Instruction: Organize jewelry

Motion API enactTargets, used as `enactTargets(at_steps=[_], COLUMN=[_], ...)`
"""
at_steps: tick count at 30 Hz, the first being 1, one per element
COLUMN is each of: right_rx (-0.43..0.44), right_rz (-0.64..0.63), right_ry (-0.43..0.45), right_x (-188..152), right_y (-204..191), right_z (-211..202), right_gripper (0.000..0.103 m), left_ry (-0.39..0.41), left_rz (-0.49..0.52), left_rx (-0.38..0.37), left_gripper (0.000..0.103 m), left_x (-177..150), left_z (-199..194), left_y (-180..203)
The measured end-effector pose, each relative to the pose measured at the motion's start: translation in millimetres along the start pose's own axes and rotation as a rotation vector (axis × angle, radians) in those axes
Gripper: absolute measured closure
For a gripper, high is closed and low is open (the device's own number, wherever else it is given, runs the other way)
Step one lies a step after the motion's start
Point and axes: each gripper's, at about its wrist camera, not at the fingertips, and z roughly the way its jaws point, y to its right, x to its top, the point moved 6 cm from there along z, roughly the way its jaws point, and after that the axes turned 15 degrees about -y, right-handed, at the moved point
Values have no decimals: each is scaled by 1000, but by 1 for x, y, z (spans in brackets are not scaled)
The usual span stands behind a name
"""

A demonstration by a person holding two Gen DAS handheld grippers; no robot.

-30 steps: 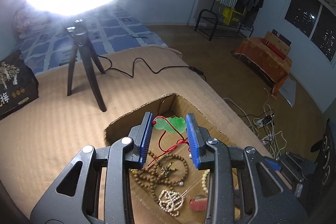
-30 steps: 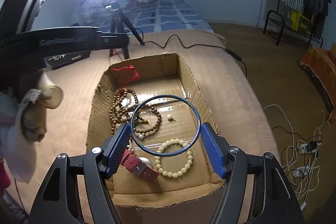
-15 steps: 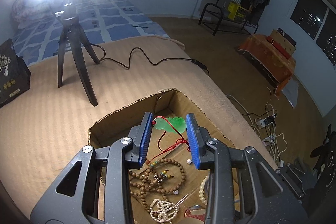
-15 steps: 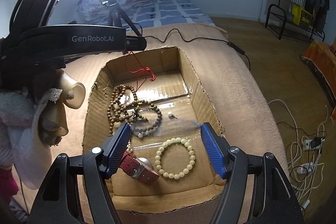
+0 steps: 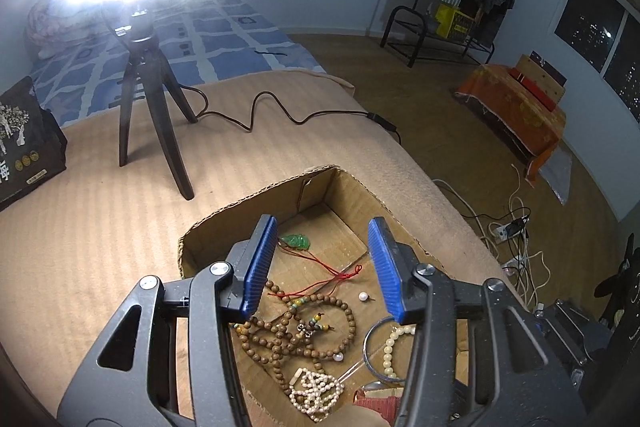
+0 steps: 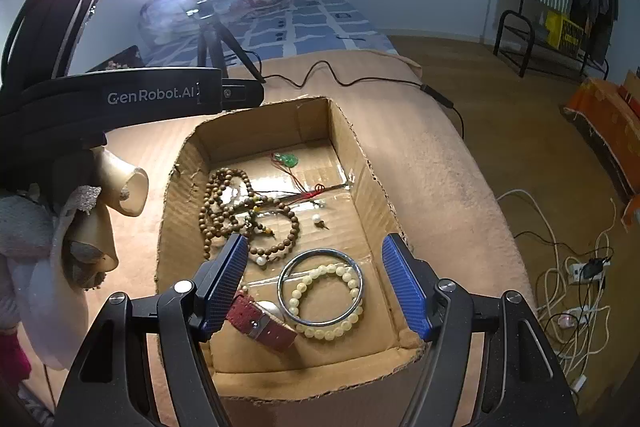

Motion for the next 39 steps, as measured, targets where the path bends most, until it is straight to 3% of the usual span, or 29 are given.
enactTargets(at_steps=[15,28,31,39], right_rx=[-23,-65,-85,-123], right_rz=[-4,-42,-41,-34], right_ry=[38,120,140,173], right_x=[-13,-24,-27,-39], right_y=[-10,-27,-29,-36], right_z=[-40,-102,-113,-130], right_gripper=[34,29,23,23], left_ry=[61,125,131,174], left_rz=[15,43,49,84], left_rx=[31,68,82,128], left_gripper=[54,54,39,31], left_x=[-22,-77,-96,-139], left_z=[-66,-148,-165,-200], left_y=[0,5,7,16])
